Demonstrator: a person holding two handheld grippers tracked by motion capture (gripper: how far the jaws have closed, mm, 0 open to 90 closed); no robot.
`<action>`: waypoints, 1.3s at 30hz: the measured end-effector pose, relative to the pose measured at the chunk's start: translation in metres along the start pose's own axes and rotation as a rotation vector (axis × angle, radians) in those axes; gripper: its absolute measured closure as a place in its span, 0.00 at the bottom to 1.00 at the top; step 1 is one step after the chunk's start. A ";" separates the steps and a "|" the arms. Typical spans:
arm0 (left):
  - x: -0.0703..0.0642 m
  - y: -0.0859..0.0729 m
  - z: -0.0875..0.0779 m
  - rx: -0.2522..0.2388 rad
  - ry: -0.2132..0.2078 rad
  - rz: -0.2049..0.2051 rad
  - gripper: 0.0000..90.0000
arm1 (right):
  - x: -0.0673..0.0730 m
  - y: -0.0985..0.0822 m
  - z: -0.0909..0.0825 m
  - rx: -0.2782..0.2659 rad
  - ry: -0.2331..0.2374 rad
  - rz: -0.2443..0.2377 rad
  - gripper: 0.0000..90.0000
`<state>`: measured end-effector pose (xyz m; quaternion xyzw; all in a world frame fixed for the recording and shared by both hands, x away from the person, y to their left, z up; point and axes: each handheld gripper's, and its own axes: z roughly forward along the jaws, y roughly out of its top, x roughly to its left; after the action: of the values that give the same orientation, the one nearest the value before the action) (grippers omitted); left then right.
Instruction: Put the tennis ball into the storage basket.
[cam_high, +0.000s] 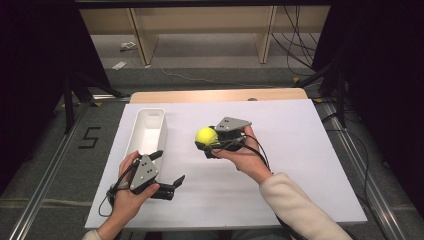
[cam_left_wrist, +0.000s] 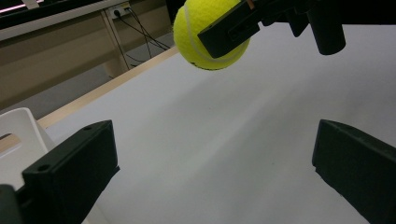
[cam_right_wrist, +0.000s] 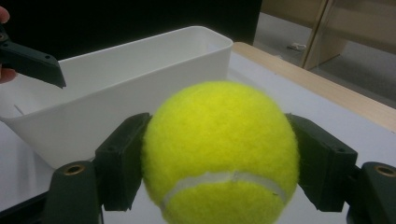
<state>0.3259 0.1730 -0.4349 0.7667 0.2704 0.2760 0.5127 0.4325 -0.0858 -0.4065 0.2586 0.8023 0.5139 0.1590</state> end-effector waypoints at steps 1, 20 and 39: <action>0.000 0.000 0.000 0.000 0.001 0.000 0.00 | 0.000 0.000 0.000 -0.001 0.000 0.002 0.30; 0.000 0.000 0.000 0.002 0.000 0.001 0.00 | 0.005 0.006 0.008 0.000 0.006 0.002 0.30; -0.001 -0.001 0.000 0.009 -0.008 -0.015 0.00 | 0.008 0.011 0.017 0.005 0.014 0.000 0.30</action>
<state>0.3246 0.1723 -0.4358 0.7682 0.2753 0.2679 0.5122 0.4371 -0.0646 -0.4030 0.2555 0.8048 0.5135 0.1525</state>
